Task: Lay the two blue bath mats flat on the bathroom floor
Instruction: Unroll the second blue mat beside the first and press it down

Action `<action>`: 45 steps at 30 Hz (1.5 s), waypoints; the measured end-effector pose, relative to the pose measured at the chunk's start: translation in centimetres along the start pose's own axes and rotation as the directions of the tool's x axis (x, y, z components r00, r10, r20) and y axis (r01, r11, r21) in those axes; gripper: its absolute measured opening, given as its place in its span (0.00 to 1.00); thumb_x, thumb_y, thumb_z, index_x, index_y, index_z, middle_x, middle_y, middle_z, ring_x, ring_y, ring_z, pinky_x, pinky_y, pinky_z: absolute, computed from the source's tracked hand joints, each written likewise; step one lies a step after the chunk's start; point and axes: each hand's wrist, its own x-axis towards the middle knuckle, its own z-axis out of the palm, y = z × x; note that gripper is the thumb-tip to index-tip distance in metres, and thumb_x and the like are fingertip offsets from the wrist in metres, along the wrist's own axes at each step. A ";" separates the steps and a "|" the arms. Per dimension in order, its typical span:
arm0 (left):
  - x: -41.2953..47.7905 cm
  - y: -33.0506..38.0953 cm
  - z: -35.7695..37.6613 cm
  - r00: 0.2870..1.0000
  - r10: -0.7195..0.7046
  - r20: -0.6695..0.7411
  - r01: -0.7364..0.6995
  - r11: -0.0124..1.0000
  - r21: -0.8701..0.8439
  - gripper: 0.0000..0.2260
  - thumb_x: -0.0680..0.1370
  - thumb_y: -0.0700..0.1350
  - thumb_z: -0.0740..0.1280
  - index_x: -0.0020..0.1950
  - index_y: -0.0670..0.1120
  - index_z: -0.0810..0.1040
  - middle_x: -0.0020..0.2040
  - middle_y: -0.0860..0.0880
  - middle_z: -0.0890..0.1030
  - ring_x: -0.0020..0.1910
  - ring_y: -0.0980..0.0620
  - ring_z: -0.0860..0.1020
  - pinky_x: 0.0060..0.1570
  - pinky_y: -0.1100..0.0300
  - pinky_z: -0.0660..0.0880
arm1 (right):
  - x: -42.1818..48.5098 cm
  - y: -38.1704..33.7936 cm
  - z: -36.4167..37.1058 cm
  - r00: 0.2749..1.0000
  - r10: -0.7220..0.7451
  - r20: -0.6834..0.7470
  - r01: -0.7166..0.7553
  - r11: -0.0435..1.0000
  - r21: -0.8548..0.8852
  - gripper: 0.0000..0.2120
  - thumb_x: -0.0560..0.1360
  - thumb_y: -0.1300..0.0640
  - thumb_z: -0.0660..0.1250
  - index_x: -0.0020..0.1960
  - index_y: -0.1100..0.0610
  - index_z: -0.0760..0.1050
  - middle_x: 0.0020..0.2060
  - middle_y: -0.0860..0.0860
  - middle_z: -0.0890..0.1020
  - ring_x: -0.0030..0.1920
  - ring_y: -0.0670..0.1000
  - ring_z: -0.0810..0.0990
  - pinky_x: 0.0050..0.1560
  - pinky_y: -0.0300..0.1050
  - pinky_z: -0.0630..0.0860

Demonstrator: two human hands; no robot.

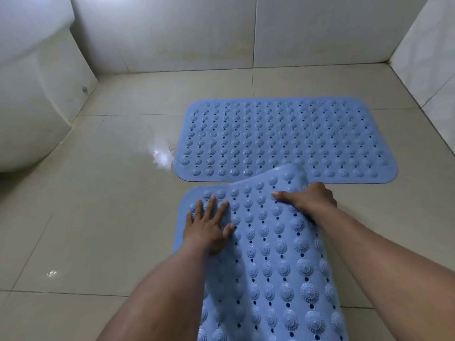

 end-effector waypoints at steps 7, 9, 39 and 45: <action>-0.1 0.2 -0.2 0.995 -0.077 0.058 0.080 0.995 -0.054 0.30 0.83 0.63 0.50 0.81 0.64 0.37 0.79 0.46 0.27 0.79 0.39 0.30 0.78 0.39 0.38 | 0.3 0.7 -2.3 0.972 -0.007 0.234 -0.056 0.964 0.260 0.52 0.61 0.37 0.79 0.74 0.59 0.59 0.62 0.59 0.75 0.50 0.58 0.79 0.38 0.51 0.76; 0.2 0.3 -0.5 0.994 -0.081 0.071 0.085 0.995 -0.058 0.30 0.84 0.62 0.51 0.81 0.64 0.37 0.79 0.46 0.27 0.79 0.38 0.30 0.77 0.38 0.38 | 0.3 1.4 -2.8 0.988 -0.005 0.154 -0.035 0.965 0.258 0.60 0.54 0.35 0.83 0.75 0.60 0.59 0.65 0.59 0.76 0.56 0.60 0.80 0.44 0.54 0.79; -2.0 3.0 -0.3 0.982 0.020 0.188 -0.018 1.000 -0.011 0.51 0.65 0.80 0.63 0.76 0.72 0.33 0.78 0.57 0.26 0.78 0.40 0.29 0.65 0.18 0.51 | 1.5 10.3 -8.9 0.998 0.047 -0.041 -0.041 0.991 0.125 0.52 0.56 0.36 0.82 0.68 0.63 0.66 0.58 0.58 0.75 0.51 0.58 0.78 0.41 0.49 0.74; -2.0 3.6 -0.7 0.984 -0.001 0.178 0.003 1.000 -0.014 0.50 0.67 0.78 0.64 0.77 0.70 0.35 0.80 0.55 0.28 0.79 0.36 0.31 0.66 0.19 0.54 | 1.6 11.7 -9.1 0.964 0.128 -0.235 -0.154 0.983 -0.096 0.57 0.54 0.25 0.74 0.72 0.56 0.63 0.70 0.62 0.64 0.69 0.64 0.66 0.66 0.61 0.68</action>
